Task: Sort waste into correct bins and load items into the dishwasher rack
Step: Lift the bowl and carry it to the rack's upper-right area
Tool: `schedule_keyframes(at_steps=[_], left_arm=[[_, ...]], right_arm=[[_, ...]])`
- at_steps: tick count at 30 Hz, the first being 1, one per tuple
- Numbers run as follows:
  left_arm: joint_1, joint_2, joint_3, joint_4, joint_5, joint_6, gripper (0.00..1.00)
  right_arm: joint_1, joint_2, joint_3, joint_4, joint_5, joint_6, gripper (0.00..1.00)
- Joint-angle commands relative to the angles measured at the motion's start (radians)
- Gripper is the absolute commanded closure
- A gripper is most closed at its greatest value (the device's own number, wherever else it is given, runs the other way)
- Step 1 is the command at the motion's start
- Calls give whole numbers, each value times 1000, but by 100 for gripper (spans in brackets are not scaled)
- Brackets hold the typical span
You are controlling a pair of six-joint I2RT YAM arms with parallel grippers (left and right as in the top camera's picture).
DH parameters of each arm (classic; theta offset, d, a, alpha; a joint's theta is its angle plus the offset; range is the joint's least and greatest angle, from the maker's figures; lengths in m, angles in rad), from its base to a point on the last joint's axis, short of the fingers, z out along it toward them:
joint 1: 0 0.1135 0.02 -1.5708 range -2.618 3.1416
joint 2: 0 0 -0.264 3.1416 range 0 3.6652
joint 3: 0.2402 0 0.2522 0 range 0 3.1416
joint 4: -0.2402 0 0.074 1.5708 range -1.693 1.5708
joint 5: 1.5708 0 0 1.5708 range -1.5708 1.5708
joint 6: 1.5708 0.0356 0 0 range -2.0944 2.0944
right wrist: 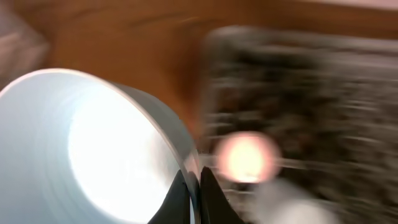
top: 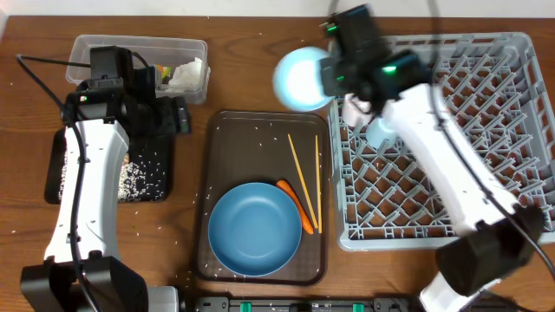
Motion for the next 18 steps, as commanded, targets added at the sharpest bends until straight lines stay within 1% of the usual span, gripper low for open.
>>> schedule_keyframes(at_steps=[1, 6, 10, 14, 18], left_arm=[[2, 12, 11, -4, -12, -1, 2], [2, 12, 11, -4, -12, -1, 2], [2, 12, 11, -4, -12, -1, 2], [2, 12, 11, -4, -12, -1, 2], [2, 12, 11, -4, -12, -1, 2]], right_arm=[[-69, -23, 16, -15, 228, -24, 99], [-172, -20, 15, -8, 374, -50, 99], [-228, -20, 15, 16, 610, -63, 99], [-264, -11, 15, 63, 809, -150, 99], [-306, 12, 15, 92, 848, -208, 99]])
